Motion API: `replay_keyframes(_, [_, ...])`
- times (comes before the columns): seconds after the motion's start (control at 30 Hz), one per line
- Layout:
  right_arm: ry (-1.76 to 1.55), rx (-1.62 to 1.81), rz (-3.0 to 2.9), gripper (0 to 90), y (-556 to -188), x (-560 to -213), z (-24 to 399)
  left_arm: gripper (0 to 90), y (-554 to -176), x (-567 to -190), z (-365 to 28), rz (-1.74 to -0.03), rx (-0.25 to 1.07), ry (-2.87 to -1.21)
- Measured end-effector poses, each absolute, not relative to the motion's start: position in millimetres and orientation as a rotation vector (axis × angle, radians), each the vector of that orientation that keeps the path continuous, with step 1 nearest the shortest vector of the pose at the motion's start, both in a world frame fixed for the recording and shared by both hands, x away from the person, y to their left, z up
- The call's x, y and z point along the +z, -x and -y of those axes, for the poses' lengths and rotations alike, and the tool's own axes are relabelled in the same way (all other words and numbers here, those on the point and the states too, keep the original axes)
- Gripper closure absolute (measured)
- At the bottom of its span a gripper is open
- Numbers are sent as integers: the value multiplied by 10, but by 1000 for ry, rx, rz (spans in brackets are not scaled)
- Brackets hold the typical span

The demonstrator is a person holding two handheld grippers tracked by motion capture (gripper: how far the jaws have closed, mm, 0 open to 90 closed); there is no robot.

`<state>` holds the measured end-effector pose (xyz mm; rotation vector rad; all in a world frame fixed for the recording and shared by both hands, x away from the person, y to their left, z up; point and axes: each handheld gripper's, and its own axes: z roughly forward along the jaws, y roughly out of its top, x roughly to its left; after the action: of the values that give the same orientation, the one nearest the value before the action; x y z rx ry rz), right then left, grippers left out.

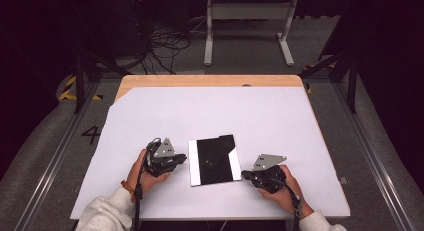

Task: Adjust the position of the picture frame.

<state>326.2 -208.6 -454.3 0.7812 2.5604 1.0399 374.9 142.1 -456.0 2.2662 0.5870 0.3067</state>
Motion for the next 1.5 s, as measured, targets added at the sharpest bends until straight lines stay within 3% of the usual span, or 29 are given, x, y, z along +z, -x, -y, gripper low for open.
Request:
replay_keyframes(0.3, [-794, 1056, -2562, 900, -3314, -4550, 2071, 843, -3936, -4650, -1297, -617, 287, -2267])
replay_keyframes(0.63, [-832, 1103, -2578, 900, -3329, -4565, 2107, 896, -4024, -4648, -1204, -632, 393, -2280])
replay_keyframes(1.27, [-799, 1121, -2620, 900, -3260, -4560, 2139, 899, -4274, -4652, -1166, -680, 247, -2230])
replay_keyframes(1.5, [-815, 1123, -2629, 900, -3258, -4556, 2134, 899, -4325, -4641, -1109, -682, 274, -2241])
